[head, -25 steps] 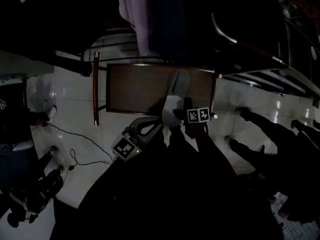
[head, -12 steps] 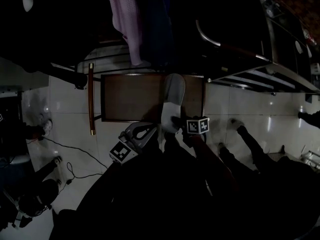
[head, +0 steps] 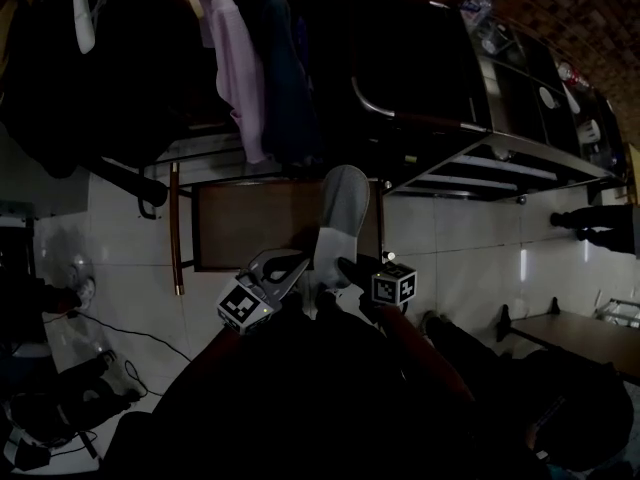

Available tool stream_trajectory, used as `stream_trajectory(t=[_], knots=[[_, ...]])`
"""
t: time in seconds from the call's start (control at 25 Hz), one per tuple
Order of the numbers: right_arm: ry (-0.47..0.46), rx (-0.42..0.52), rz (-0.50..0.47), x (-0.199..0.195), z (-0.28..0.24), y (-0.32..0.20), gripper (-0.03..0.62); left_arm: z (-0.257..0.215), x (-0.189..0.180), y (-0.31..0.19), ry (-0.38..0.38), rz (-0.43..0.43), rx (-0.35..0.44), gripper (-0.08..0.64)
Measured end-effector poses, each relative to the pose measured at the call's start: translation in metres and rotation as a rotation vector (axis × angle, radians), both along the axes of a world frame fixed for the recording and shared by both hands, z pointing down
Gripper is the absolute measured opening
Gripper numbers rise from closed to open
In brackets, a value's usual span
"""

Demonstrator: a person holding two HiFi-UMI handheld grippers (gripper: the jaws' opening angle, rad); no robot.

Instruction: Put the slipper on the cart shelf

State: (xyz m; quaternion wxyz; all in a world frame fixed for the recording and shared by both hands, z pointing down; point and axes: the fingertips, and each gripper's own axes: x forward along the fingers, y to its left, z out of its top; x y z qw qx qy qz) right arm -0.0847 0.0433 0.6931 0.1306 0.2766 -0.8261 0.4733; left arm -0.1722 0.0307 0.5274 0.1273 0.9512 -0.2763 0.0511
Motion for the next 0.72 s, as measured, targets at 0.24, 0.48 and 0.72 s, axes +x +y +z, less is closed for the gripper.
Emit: stream_trajectory(t=[0.24, 0.48, 0.72], knots=[[-0.001, 0.185, -0.016, 0.001, -0.065, -0.017, 0.066, -0.024, -0.001, -0.009, -0.002, -0.017, 0.028, 0.005], [0.018, 0.467, -0.028, -0.003, -0.141, -0.048, 0.066, -0.048, -0.005, -0.024, 0.005, -0.025, 0.076, 0.005], [0.0, 0.677, -0.027, -0.005, -0.206, -0.067, 0.066, -0.069, -0.001, -0.037, 0.003, -0.014, 0.111, 0.003]])
